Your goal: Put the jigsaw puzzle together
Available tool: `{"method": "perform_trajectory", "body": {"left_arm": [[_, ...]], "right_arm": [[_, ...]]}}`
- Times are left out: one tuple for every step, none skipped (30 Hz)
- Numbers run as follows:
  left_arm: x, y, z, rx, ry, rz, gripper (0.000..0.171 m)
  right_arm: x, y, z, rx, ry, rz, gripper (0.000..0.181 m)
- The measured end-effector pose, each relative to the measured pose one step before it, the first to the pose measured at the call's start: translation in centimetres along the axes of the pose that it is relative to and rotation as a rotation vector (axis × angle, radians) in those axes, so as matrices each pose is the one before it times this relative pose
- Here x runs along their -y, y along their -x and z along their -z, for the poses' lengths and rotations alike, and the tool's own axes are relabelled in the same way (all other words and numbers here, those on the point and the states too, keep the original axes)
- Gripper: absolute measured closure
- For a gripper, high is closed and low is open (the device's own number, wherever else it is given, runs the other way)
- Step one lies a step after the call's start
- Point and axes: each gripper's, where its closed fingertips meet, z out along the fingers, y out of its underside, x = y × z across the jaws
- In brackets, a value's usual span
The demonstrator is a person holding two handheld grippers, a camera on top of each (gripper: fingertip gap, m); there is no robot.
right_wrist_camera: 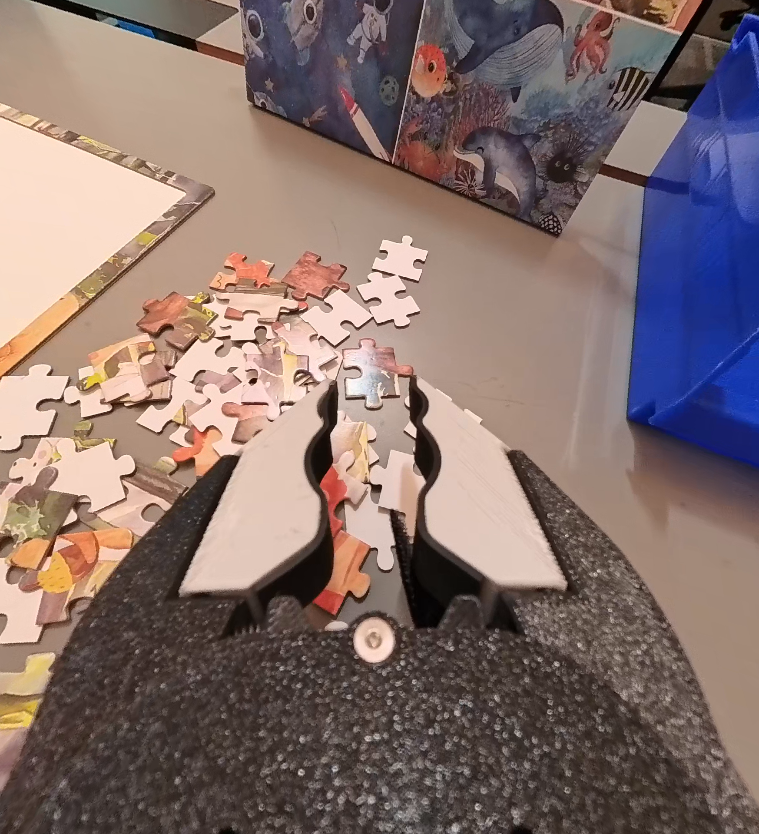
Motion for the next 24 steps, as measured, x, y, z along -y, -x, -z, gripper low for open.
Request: {"method": "perform_trajectory", "body": {"left_arm": [[0.224, -0.183, 0.237, -0.0099, -0.02010, -0.0215, 0.123], [0.347, -0.050, 0.224, -0.0078, -0.02593, -0.0222, 0.119], [0.390, 0.190, 0.131, 0.0001, -0.02267, -0.0099, 0.109], [0.241, 0.280, -0.032, 0.0000, -0.00763, 0.0067, 0.101], [0.068, 0.211, -0.165, -0.0057, 0.00596, 0.0187, 0.098], [-0.069, 0.241, -0.228, -0.0026, 0.01313, 0.0248, 0.098], [-0.179, 0.304, -0.251, 0.0036, 0.01527, 0.0213, 0.098], [-0.206, 0.300, -0.276, 0.0052, 0.01324, 0.0151, 0.098], [-0.147, 0.250, -0.231, 0.0014, 0.00743, 0.0201, 0.098], [-0.019, 0.124, -0.162, -0.0100, -0.00139, 0.0323, 0.099], [0.042, -0.034, -0.087, -0.0229, -0.00447, 0.0358, 0.099], [-0.034, -0.102, -0.065, -0.0244, 0.00076, 0.0282, 0.100], [-0.144, 0.016, -0.099, -0.0128, 0.00705, 0.0156, 0.100], [-0.081, 0.135, -0.064, 0.0008, 0.00089, 0.0023, 0.102], [-0.068, 0.139, -0.013, 0.0074, -0.00023, -0.0029, 0.104], [-0.040, 0.147, 0.013, 0.0094, -0.00016, -0.0037, 0.106], [-0.040, 0.177, 0.010, 0.0103, -0.00155, -0.0044, 0.110], [-0.016, 0.256, 0.043, 0.0134, -0.00237, 0.0052, 0.113], [0.009, 0.338, 0.050, 0.0151, -0.00367, 0.0130, 0.115], [-0.018, 0.267, 0.033, 0.0091, -0.00372, 0.0089, 0.116], [-0.017, 0.133, 0.034, 0.0022, -0.00271, 0.0055, 0.117], [-0.017, 0.027, 0.012, -0.0003, -0.00083, 0.0013, 0.117], [-0.006, 0.010, 0.039, 0.0023, 0.00104, -0.0017, 0.117], [0.078, 0.038, 0.131, 0.0049, -0.00368, 0.0010, 0.117]], "right_arm": [[-0.010, -0.005, -0.016, -0.0005, 0.0009, 0.0004, 0.149], [-0.024, 0.004, -0.020, -0.0010, 0.0016, 0.0013, 0.149], [-0.024, 0.011, -0.025, -0.0003, 0.0020, 0.0020, 0.149], [-0.017, 0.037, -0.023, -0.0001, 0.0015, 0.0029, 0.149], [-0.023, 0.020, -0.016, -0.0004, 0.0016, 0.0029, 0.149], [-0.031, 0.033, -0.027, 0.0001, 0.0019, 0.0025, 0.149], [-0.021, 0.020, -0.025, -0.0004, 0.0018, 0.0018, 0.149], [-0.019, -0.005, -0.003, -0.0007, 0.0011, 0.0010, 0.149], [0.000, -0.013, 0.004, -0.0003, -0.0004, -0.0003, 0.149], [0.018, -0.004, 0.002, 0.0007, -0.0011, -0.0013, 0.149], [0.012, 0.011, 0.011, 0.0016, -0.0010, -0.0018, 0.149], [0.009, 0.025, 0.010, 0.0029, -0.0008, -0.0025, 0.149], [0.010, 0.009, 0.010, 0.0021, -0.0009, -0.0019, 0.149], [0.012, 0.019, -0.006, 0.0011, -0.0009, -0.0006, 0.149], [0.001, 0.029, -0.010, 0.0015, 0.0007, 0.0006, 0.149], [-0.042, 0.031, -0.041, 0.0010, 0.0025, 0.0021, 0.149], [-0.053, 0.040, -0.043, 0.0005, 0.0040, 0.0031, 0.149], [-0.039, 0.045, -0.040, -0.0002, 0.0027, 0.0036, 0.149], [-0.028, 0.035, -0.025, -0.0005, 0.0017, 0.0038, 0.149], [-0.022, 0.010, -0.017, -0.0012, 0.0015, 0.0028, 0.149], [-0.007, 0.014, -0.011, -0.0007, 0.0007, 0.0015, 0.149], [-0.007, 0.007, -0.015, -0.0001, 0.0007, 0.0007, 0.149], [-0.009, -0.009, -0.018, -0.0002, 0.0009, 0.0001, 0.149], [-0.015, -0.007, -0.009, 0.0000, 0.0009, -0.0001, 0.149]]}}
